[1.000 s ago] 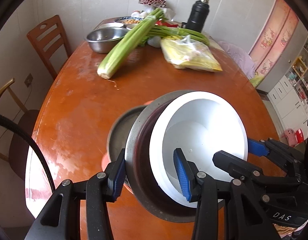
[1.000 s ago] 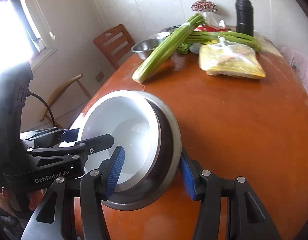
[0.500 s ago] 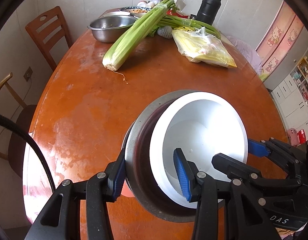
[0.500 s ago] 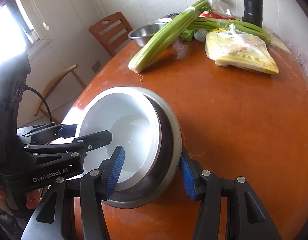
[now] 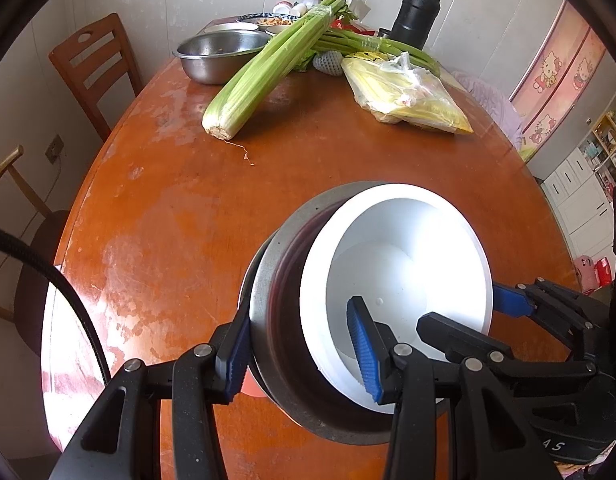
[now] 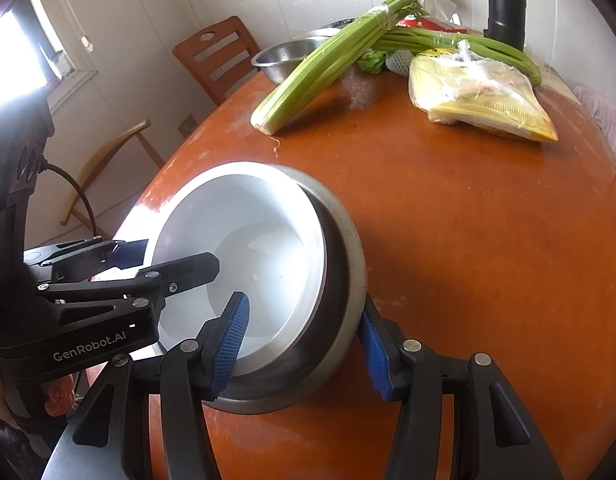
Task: Organize plates and bowls
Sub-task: 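Carry the nested bowls with the right gripper over the silver plate stack, then lower the nested bowls onto the silver plate and open the right gripper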
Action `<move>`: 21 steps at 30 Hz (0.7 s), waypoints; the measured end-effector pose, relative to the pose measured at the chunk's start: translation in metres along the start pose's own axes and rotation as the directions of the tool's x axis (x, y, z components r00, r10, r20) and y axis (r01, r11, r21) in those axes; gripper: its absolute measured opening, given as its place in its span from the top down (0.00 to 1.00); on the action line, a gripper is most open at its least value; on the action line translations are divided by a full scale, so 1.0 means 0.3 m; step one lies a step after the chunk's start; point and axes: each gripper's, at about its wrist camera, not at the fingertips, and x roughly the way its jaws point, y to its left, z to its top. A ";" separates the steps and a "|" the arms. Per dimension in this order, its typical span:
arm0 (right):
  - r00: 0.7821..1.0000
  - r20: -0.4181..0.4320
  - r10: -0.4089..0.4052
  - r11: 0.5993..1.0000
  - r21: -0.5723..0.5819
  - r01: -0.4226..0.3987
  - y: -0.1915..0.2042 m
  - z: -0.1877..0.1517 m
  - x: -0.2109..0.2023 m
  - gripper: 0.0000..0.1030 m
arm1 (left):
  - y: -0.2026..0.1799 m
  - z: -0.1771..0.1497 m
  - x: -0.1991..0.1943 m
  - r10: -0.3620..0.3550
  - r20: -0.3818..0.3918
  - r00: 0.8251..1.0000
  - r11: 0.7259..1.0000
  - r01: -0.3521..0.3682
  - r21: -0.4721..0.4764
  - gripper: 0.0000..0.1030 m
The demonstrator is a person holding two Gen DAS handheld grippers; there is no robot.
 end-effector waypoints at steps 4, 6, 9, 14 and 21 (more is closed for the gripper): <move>1.000 -0.001 -0.003 1.000 0.005 0.004 -0.003 0.001 0.003 0.46 | 0.005 -0.004 -0.004 -0.003 0.003 1.000 1.000 0.003 0.000 0.56; 1.000 -0.003 -0.007 1.000 0.013 0.007 -0.008 0.001 0.000 0.46 | 0.007 -0.006 -0.005 -0.004 0.003 1.000 1.000 0.004 -0.002 0.56; 1.000 0.009 -0.016 1.000 0.019 0.016 -0.016 0.002 -0.011 0.46 | 0.008 -0.009 -0.015 0.003 0.011 1.000 1.000 -0.003 -0.002 0.56; 0.999 0.039 -0.035 0.999 0.022 0.035 -0.026 0.000 -0.048 0.46 | 0.006 -0.016 -0.047 0.030 0.043 0.999 1.000 -0.030 0.005 0.55; 0.996 0.077 -0.038 0.999 0.004 0.038 -0.009 -0.026 -0.108 0.46 | -0.002 -0.034 -0.100 0.080 0.091 0.993 0.997 -0.080 0.005 0.52</move>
